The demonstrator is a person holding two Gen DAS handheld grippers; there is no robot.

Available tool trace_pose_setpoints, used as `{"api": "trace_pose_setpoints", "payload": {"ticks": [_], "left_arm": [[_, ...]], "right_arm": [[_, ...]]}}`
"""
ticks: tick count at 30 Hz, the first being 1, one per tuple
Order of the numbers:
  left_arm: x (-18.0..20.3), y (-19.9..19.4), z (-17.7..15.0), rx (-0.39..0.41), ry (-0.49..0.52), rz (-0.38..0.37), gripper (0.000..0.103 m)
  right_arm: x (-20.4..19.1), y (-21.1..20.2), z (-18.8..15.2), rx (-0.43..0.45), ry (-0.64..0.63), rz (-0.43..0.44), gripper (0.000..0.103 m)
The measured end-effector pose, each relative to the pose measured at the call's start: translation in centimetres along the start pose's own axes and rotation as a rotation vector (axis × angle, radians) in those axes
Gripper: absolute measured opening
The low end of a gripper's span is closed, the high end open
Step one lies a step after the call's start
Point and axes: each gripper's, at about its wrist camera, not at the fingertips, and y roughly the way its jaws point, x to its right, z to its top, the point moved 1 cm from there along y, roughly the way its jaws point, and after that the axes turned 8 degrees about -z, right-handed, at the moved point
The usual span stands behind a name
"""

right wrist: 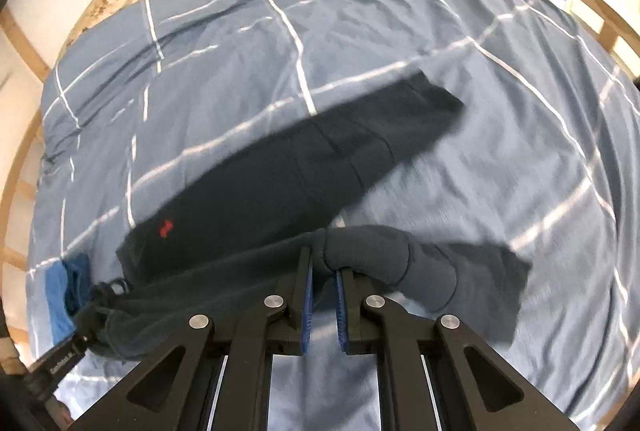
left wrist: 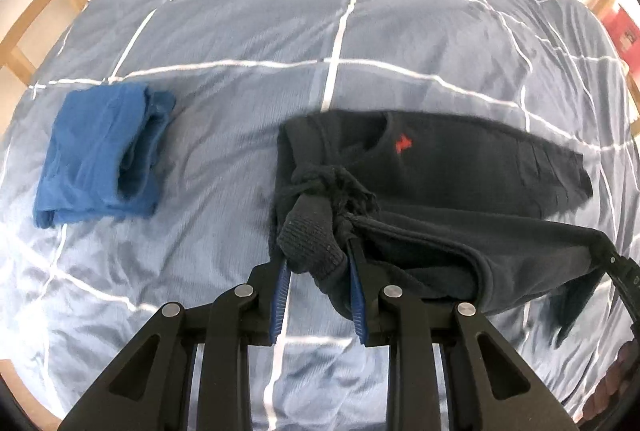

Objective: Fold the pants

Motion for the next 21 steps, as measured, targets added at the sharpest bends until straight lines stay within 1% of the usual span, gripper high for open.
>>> {"api": "trace_pose_setpoints", "payload": {"ticks": [3, 8, 12, 18, 21], "left_arm": [[0.2, 1.0, 1.7, -0.013, -0.001, 0.014, 0.027], [0.3, 3.6, 4.6, -0.039, -0.007, 0.030, 0.027], [0.0, 5.3, 6.1, -0.061, -0.015, 0.035, 0.027], [-1.0, 7.5, 8.1, -0.088, -0.029, 0.043, 0.028], [-1.4, 8.3, 8.8, -0.099, -0.032, 0.048, 0.031]], "right_arm": [[-0.7, 1.2, 1.5, -0.006, -0.012, 0.015, 0.010], [-2.1, 4.8, 4.1, -0.059, -0.024, 0.020, 0.010], [-3.7, 7.7, 5.9, -0.083, -0.068, 0.013, 0.010], [-5.9, 10.8, 7.8, -0.105, -0.127, 0.000, 0.010], [-7.0, 12.3, 8.7, -0.114, -0.146, -0.004, 0.010]]}}
